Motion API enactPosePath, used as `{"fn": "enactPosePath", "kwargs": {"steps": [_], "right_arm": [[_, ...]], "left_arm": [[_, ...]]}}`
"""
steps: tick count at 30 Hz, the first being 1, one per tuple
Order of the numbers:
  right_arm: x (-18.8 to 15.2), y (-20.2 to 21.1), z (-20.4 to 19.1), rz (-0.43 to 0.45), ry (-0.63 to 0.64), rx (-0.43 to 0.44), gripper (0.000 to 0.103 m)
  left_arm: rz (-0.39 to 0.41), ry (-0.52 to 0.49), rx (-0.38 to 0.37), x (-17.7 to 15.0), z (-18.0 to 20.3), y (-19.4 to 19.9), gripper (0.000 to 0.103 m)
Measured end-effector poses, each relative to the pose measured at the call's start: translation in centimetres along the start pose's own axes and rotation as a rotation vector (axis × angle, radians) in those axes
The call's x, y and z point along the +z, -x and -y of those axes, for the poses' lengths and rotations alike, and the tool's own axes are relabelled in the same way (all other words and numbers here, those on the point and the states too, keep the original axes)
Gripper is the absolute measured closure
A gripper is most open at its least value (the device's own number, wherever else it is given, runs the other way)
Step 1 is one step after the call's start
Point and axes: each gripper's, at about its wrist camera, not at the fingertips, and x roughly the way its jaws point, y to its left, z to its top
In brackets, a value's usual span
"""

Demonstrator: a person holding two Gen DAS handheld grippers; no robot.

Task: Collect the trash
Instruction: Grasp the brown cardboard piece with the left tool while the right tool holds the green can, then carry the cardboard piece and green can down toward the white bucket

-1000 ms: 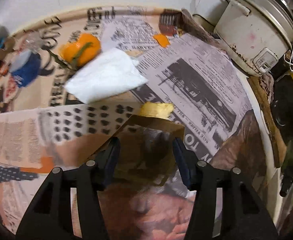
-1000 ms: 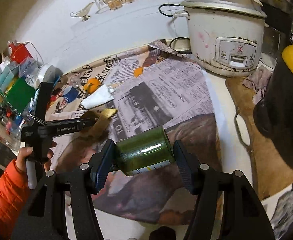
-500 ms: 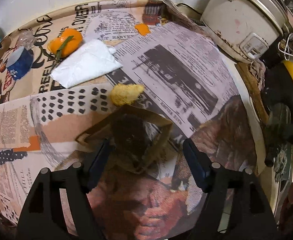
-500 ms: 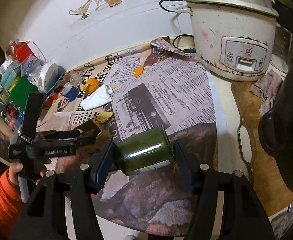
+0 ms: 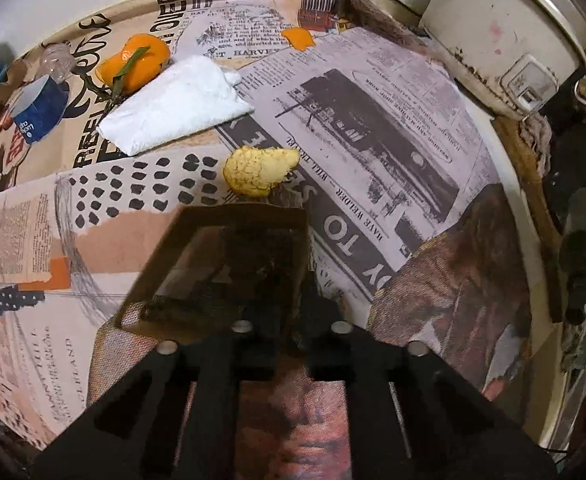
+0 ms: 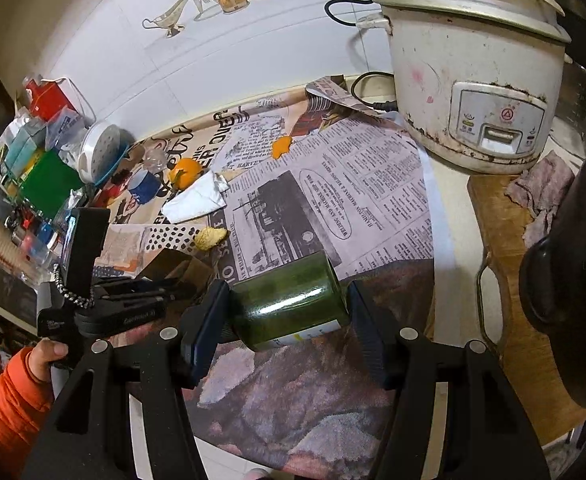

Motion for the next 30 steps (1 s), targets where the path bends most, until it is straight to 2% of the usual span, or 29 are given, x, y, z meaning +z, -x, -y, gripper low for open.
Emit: {"fn": "enactPosePath", "kwargs": {"steps": [2,9,16,23,30], "right_arm": [[-0.1,-0.1,0.0,0.0,-0.003,-0.002,0.046],[-0.4,-0.2,-0.6,0.01,-0.019,-0.006,0.046],[-1.9,2.4,-3.6,0.071,-0.021,-0.021,0.046],[-6.2,5.3,-8.7,0.133,-0.028,-0.061,0.046],[-12.1,8.4,-14.1,0.205,-0.06,-0.111,0.046]], "left_arm": [[0.03,-0.01,-0.007,0.0,0.2,0.5,0.103],[0.131,-0.046,0.006,-0.6,1.7,4.4,0.103],[0.233,-0.062,0.012,-3.5,1.9,10.5,0.103],[0.308,-0.06,0.014,-9.7,-0.3,15.7,0.103],[0.364,-0.082,-0.001,-18.4,-2.9,20.3,0.103]]}}
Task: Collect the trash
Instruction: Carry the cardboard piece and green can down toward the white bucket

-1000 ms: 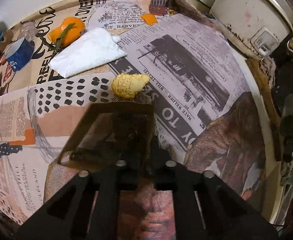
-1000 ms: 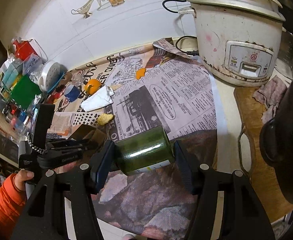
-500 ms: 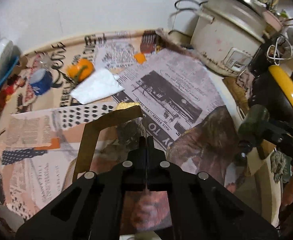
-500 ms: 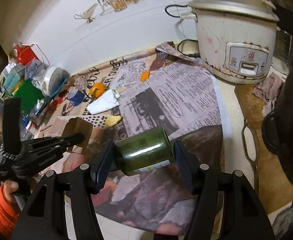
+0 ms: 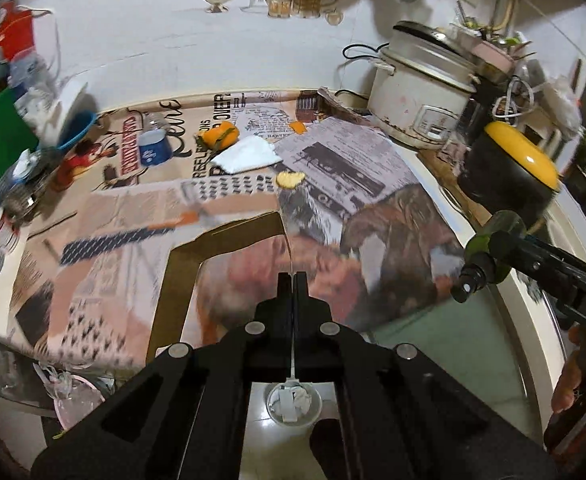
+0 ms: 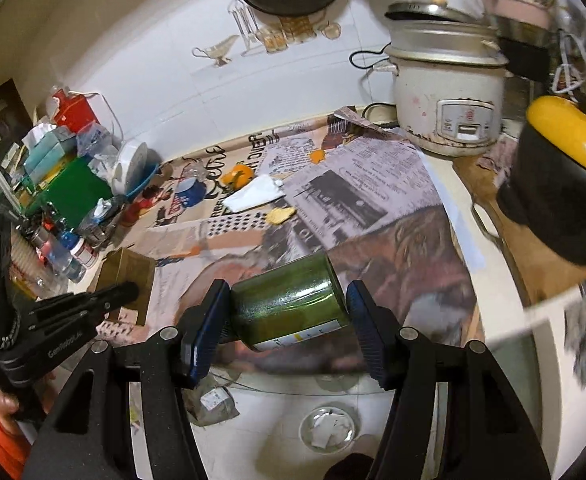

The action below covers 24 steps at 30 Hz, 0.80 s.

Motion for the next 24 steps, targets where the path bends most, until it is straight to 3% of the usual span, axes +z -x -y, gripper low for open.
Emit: {"fn": "enactPosePath", "kwargs": {"steps": [7,13,18,24], "right_arm": [[-5.2,3.6,-4.0,-0.005,-0.051,-0.017,0.046],[-8.2,4.9,-5.5,-0.059,-0.04,-0.041,0.046],[-11.2,3.7,-4.8,-0.119,-0.039,-0.059,0.046],[-15.8,-0.1,-1.5,-0.181,-0.039,-0.09,0.046]], "left_arm": [[0.007,-0.021,-0.009,-5.5,-0.7,5.3,0.103],[-0.043,-0.001,-0.031,-9.5,-0.7,6.7,0.103],[-0.097,0.03,-0.039,-13.1,-0.3,4.6,0.103],[-0.173,0.057,-0.029,-18.2,0.6,-1.4,0.103]]}}
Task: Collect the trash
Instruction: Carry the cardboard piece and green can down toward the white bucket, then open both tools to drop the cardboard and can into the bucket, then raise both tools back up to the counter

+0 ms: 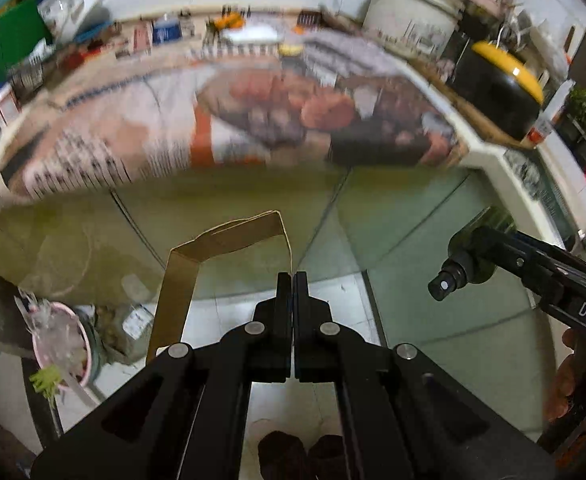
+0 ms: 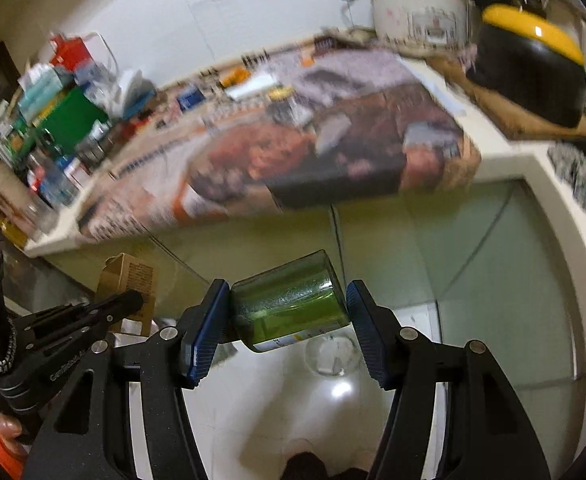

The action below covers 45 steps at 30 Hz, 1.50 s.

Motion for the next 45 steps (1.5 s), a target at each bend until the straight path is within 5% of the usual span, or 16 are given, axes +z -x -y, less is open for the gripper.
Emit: {"fn": "enactPosePath", "kwargs": {"steps": [13,18,24,27,31,39,45], "right_arm": [[-11.6,-21.8,10.5,-0.13,0.005,-0.048,0.046],[-16.1,-30.8,12.5,-0.173,0.026,-0.026,0.046],[-19.5,-37.9,13.0,-0.219,0.064,0.041,0.046],[-20.0,-39.3,12.6,-0.233,0.093,0.062,0.045],[-20.3,-40.7,11.5,-0.249,0.137,0.063,0.045],[-19.6,-40.2,10.8,-0.266,0.163,0.053,0.044],[-16.3,-33.8,9.1,-0.258,0.141,0.033,0.044]], "left_arm": [[-0.084,0.12,-0.056,-10.9,-2.5,-24.6,0.103],[-0.14,0.106,-0.085,-14.9,-4.0,-35.1,0.103],[-0.164,0.086,-0.098,-18.2,-5.2,-42.6,0.103],[-0.163,0.083,-0.107,-18.9,-5.8,-44.3,0.1],[-0.163,0.071,-0.074,-18.8,-6.5,-45.4,0.077],[-0.137,0.082,-0.027,-17.4,-6.8,-42.9,0.077],[-0.134,0.073,-0.001,-14.7,-5.4,-35.4,0.077]]}}
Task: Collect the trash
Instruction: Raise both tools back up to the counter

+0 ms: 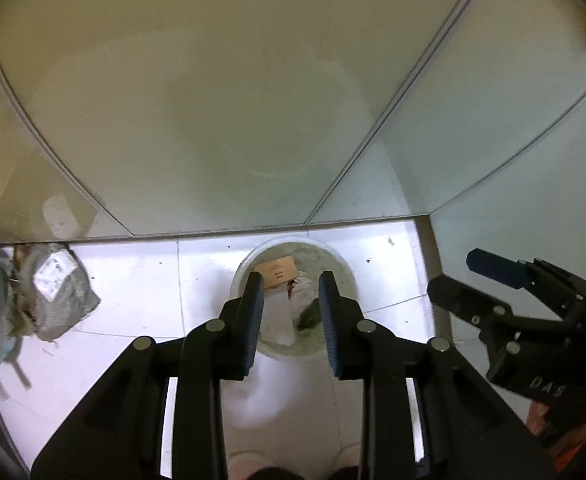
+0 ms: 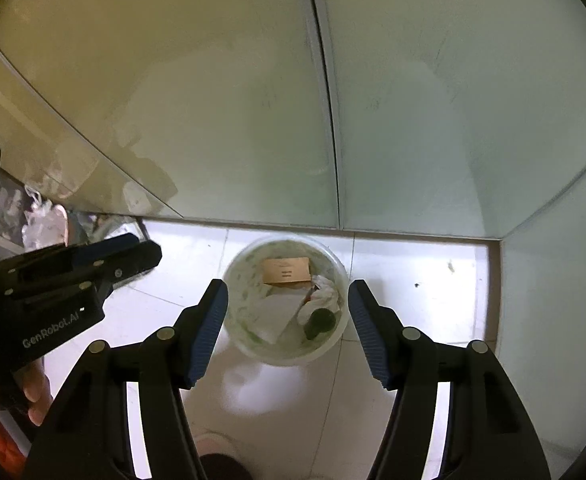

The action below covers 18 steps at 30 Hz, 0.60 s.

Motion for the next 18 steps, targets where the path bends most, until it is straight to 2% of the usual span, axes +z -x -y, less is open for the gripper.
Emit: {"fn": "enactPosePath", "kwargs": {"steps": [6,10,14,18], "right_arm": [[3.4,12.2,-2.4,0.054,-0.013,-0.013,0.044],[6.4,22.4,-4.4,0.117,-0.02,-0.013,0.044],[9.1,32.8,-6.5,0.214,-0.027,-0.024,0.044],[11.0,41.3,-8.1,0.315,-0.038,-0.03,0.044]], "left_arm": [[0.051,-0.02,-0.005,3.2,2.7,11.5,0.077],[0.112,-0.032,-0.003,6.3,5.0,21.7,0.074],[0.213,-0.022,-0.012,9.0,6.6,31.9,0.068],[0.341,-0.018,-0.005,11.7,8.1,42.0,0.061]]}}
